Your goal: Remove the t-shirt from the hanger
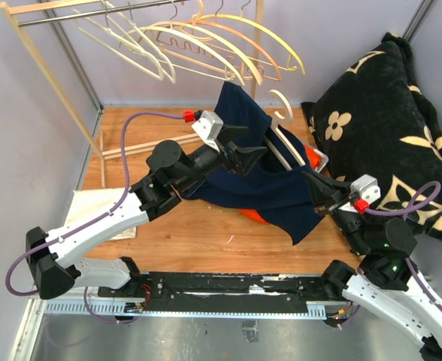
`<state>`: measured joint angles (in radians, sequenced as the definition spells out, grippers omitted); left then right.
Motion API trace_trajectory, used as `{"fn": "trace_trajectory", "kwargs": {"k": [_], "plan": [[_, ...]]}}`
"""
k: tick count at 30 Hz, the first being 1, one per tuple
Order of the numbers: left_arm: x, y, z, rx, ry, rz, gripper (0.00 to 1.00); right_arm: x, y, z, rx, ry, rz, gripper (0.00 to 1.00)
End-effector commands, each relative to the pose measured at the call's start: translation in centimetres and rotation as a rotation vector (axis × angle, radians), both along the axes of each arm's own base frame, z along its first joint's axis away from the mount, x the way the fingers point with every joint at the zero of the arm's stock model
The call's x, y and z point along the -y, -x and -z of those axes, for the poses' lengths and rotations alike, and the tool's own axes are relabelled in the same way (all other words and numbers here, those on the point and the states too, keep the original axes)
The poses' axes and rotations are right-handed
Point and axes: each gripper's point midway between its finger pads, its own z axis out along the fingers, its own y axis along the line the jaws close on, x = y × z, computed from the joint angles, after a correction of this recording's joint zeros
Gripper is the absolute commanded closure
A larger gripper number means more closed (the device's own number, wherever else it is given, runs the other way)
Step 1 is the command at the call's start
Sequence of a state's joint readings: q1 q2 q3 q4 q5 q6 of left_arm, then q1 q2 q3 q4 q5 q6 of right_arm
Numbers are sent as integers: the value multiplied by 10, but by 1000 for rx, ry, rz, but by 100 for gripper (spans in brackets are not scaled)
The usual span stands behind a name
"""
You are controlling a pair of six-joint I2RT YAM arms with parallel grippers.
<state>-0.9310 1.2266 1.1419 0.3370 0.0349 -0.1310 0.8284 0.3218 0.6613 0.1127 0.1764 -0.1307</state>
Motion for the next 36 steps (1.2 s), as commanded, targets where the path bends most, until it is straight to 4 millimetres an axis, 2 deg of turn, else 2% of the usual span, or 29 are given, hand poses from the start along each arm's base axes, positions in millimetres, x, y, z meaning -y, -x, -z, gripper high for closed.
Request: {"fn": "trace_trajectory", "kwargs": {"k": [1,8,19,24,36], "plan": [[-18,0,-28,74,64,-68,22,4,8,-18,59,-52,-11,99],[-17,-4,-49,186,95,-88,17,1,10,-19,52,-56,-32,99],[3,-28,-50,305,62,-149,16,-4,11,-21,51,-59,-58,99],[5,-29,-55,359,65,-156,15,-6,11,-19,46,-55,-62,99],[21,-36,-44,360,28,-134,18,-14,12,-22,47,-56,-100,99]]}}
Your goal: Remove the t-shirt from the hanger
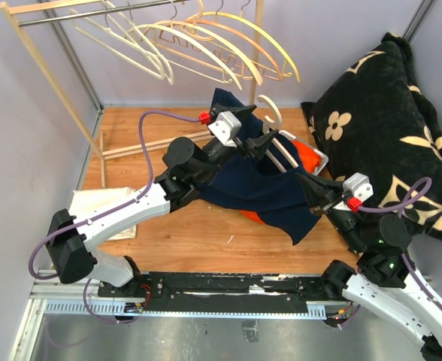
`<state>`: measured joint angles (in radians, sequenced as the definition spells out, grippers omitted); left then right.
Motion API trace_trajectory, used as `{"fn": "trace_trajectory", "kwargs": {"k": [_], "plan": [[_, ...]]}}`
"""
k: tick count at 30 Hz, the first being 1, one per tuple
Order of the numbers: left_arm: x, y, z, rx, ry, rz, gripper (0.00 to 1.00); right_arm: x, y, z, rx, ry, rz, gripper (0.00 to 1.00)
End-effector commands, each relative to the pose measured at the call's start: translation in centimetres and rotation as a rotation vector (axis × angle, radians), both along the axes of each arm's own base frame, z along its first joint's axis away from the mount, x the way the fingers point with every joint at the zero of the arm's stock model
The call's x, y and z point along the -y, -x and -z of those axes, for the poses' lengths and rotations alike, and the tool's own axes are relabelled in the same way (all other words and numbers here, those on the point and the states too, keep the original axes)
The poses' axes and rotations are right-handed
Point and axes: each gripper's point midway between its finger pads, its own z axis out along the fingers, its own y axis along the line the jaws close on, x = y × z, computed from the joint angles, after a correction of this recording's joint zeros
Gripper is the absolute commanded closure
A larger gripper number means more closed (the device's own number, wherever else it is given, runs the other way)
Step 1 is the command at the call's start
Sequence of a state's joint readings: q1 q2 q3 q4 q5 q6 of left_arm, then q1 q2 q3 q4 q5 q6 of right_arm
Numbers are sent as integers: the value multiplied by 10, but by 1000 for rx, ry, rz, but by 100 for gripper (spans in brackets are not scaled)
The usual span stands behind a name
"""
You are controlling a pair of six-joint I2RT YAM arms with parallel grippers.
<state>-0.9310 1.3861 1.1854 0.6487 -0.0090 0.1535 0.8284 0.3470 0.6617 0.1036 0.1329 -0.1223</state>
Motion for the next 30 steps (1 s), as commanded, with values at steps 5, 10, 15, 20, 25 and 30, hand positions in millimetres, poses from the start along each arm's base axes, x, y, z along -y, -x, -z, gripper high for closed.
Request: {"fn": "trace_trajectory", "kwargs": {"k": [5,10,15,20,25,30], "plan": [[10,-1,-5,19,-5,17,26,-4,13,-31,63,-91,-65,99],[7,-1,3,-1,-8,15,35,-2,13,-33,67,-95,-62,99],[5,0,3,-4,-5,13,56,-3,13,-33,66,-95,-62,99],[7,0,2,-9,-16,21,84,-2,13,-32,64,-96,-59,99],[0,-2,-9,-35,25,-5,100,7,10,-32,38,-98,-17,63],[-12,-8,-20,-76,50,-63,100,11,11,-22,-17,-40,-5,41]]}}
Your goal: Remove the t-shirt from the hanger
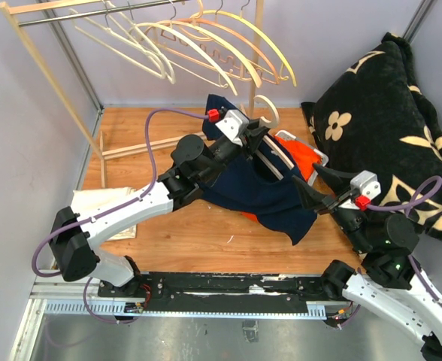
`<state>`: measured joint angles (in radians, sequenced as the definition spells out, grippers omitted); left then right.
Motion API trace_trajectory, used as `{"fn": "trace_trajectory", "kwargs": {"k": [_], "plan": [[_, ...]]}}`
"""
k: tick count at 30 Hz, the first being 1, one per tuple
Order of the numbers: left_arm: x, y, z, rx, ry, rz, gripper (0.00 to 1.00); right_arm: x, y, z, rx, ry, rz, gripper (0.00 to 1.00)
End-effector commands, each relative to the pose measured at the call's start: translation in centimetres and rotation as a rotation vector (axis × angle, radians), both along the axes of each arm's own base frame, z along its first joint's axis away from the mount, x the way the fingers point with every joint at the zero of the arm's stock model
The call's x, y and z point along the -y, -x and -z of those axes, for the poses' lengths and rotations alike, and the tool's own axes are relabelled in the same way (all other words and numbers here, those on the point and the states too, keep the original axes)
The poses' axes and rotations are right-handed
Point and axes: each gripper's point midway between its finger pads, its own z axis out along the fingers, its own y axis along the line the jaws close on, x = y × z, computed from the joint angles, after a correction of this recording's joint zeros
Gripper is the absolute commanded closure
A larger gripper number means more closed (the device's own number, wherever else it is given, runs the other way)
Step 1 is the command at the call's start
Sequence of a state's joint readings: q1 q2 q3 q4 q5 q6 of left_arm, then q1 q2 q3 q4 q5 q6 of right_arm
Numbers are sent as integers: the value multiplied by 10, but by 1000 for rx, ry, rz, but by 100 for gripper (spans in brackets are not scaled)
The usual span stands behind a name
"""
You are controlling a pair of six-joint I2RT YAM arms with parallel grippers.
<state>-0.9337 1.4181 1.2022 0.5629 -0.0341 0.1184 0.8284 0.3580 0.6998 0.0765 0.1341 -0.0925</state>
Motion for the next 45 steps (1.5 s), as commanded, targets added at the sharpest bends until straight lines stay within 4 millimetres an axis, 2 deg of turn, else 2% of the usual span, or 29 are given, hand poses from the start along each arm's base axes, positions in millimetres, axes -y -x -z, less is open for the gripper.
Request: {"fn": "trace_trajectory", "kwargs": {"k": [1,6,10,20,24,30,34,38,41,45], "plan": [[-26,1,-50,16,110,-74,100,11,10,-13,-3,-13,5,38],[-41,-5,-60,2,114,-149,99,20,18,-7,-11,-4,2,32],[-53,-6,-70,4,101,-200,100,26,23,5,-28,12,3,30],[-70,0,-87,22,106,-231,100,31,28,36,-87,16,1,34],[-72,3,-90,22,112,-222,99,29,26,40,-98,16,2,37],[-75,8,-93,24,122,-212,99,26,23,39,-103,13,4,49],[-78,8,-93,22,122,-221,99,25,21,38,-106,0,7,62],[-80,8,-95,22,128,-227,100,27,19,38,-114,-32,22,80],[-85,8,-97,20,141,-243,100,30,18,39,-125,-56,33,98],[-93,5,-102,9,170,-280,99,35,17,44,-148,-92,58,99]]}}
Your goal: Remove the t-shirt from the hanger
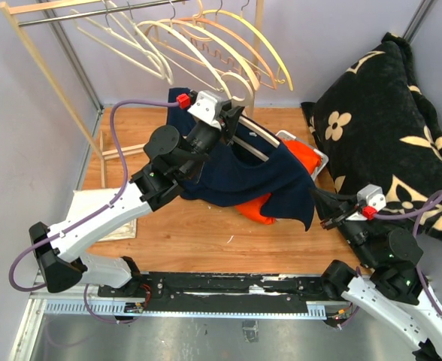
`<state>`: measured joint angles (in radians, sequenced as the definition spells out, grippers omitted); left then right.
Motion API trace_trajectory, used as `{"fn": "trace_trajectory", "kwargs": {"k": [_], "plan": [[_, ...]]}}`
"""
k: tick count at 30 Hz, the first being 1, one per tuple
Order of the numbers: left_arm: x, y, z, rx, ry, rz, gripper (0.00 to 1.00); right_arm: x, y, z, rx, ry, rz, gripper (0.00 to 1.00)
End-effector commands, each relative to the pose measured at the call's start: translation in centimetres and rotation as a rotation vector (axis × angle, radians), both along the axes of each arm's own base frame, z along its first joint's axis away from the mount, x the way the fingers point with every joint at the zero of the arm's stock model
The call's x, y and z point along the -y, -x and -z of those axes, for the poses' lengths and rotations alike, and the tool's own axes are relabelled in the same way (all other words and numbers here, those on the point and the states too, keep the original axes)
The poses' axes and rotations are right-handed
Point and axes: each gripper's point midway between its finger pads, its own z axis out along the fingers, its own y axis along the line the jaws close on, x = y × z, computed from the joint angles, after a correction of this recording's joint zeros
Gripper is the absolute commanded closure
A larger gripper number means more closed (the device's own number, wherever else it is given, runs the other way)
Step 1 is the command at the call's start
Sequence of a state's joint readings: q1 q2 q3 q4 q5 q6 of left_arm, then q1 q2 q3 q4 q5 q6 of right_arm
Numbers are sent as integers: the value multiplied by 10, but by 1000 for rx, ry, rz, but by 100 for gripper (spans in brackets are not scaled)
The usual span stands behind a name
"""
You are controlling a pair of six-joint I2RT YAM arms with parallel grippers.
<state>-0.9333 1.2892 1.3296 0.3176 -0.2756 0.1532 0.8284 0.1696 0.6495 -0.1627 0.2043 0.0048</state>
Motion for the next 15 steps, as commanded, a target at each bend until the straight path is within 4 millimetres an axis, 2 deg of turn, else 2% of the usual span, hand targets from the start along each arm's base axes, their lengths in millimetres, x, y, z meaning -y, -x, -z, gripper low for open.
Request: {"fn": "trace_trajectory", "kwargs": {"k": [1,4,9,11,15], "plan": [[-29,9,-48,61,137,-55,100,7,0,0,-19,-90,29,99],[-37,8,-55,64,163,-83,100,14,-1,9,-63,-152,60,99],[-46,8,-65,75,185,-108,99,25,-4,43,-187,-268,127,99],[-48,8,-67,75,192,-115,100,27,-6,57,-234,-267,148,99],[-51,7,-69,77,199,-123,100,31,-10,72,-283,-246,197,99]]}}
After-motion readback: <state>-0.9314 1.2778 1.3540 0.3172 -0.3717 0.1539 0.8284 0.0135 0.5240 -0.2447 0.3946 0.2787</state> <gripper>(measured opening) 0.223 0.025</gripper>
